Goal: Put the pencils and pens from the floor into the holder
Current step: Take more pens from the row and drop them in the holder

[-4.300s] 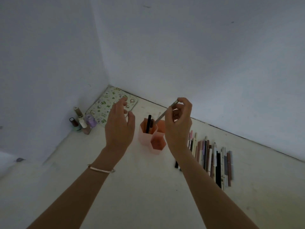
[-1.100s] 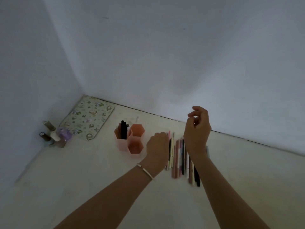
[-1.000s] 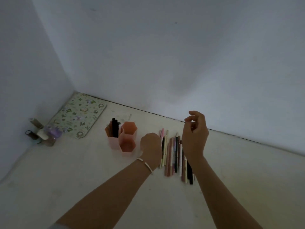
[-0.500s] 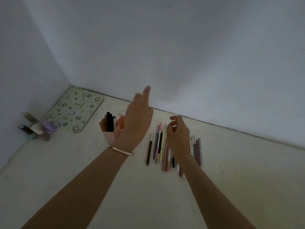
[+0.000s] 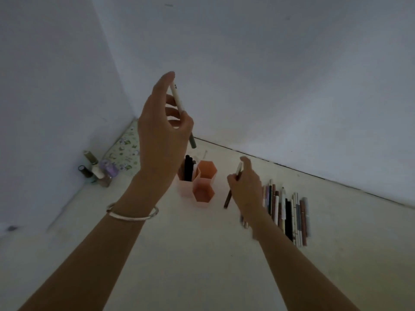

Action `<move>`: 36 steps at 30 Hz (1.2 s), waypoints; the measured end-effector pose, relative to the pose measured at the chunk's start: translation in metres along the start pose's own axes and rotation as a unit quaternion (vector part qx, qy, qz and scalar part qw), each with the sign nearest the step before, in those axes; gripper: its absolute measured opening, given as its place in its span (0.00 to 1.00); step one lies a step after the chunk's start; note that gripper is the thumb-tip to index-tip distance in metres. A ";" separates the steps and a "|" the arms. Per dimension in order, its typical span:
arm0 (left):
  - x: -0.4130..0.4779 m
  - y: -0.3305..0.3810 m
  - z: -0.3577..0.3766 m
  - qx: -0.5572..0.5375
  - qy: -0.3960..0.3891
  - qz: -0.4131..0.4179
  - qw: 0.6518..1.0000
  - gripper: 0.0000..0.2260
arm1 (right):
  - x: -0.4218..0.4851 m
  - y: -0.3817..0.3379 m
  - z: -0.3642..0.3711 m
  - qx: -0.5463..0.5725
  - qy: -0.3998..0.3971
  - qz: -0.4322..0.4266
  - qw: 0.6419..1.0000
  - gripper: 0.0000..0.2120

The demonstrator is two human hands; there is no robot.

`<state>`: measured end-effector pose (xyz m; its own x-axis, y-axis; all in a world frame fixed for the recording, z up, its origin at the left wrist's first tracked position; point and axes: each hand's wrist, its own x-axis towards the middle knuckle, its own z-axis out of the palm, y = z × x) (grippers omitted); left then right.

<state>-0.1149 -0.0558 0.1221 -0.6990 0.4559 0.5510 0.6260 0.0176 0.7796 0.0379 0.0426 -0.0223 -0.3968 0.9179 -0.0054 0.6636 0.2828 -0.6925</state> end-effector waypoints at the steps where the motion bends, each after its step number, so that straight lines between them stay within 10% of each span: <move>1: -0.002 -0.005 -0.005 -0.007 0.008 -0.008 1.000 0.26 | 0.006 -0.016 -0.013 0.065 0.051 -0.025 0.996 0.22; 7: -0.047 -0.057 -0.007 0.052 -0.051 -0.047 0.996 0.25 | 0.011 -0.090 -0.052 0.245 0.203 -0.158 0.935 0.20; 15: -0.086 -0.102 0.004 0.189 -0.121 -0.017 0.974 0.07 | -0.018 -0.091 -0.013 0.214 0.143 -0.182 0.949 0.18; 27: -0.068 -0.036 0.013 0.045 -0.022 0.022 0.998 0.10 | -0.031 -0.059 -0.001 0.040 0.116 -0.258 0.958 0.12; 36: -0.147 -0.034 0.156 0.216 -0.391 -0.176 0.877 0.07 | 0.001 0.008 -0.119 0.107 0.253 -0.083 0.958 0.17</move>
<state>0.0203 0.0154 -0.0322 -0.5311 0.8219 -0.2059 0.6089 0.5392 0.5818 0.1181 0.0783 0.0582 -0.0921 0.8979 0.4305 0.4504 0.4231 -0.7862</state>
